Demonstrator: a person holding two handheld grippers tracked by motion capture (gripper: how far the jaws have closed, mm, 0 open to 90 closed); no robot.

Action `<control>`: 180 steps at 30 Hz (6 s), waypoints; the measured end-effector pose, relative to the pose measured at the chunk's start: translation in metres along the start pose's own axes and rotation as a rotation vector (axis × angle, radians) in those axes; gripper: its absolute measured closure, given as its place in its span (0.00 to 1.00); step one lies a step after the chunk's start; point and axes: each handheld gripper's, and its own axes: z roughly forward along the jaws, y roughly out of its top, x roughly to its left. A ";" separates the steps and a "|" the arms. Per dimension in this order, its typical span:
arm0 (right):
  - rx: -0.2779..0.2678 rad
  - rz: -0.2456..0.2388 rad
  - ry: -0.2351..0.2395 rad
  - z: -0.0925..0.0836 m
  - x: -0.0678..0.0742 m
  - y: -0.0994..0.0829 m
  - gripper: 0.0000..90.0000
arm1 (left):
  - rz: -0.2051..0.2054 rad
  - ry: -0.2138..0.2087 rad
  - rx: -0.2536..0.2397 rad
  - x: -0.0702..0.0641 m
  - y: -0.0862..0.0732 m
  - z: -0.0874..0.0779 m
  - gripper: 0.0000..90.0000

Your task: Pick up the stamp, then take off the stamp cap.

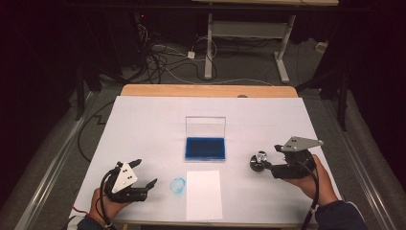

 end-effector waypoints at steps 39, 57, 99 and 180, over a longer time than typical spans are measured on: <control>0.158 0.026 0.045 0.044 -0.004 0.007 0.51 | 0.031 -0.012 0.026 -0.002 -0.001 0.002 0.19; 0.177 -0.001 0.061 0.047 -0.006 0.010 0.62 | 0.042 -0.017 0.073 -0.003 -0.003 0.008 0.19; 0.055 -0.071 0.058 0.013 0.005 0.020 0.63 | 0.033 0.006 0.054 0.001 -0.001 0.006 0.19; -0.009 -0.162 0.138 0.002 0.034 0.037 0.63 | 0.050 -0.032 0.065 0.001 0.004 0.020 0.19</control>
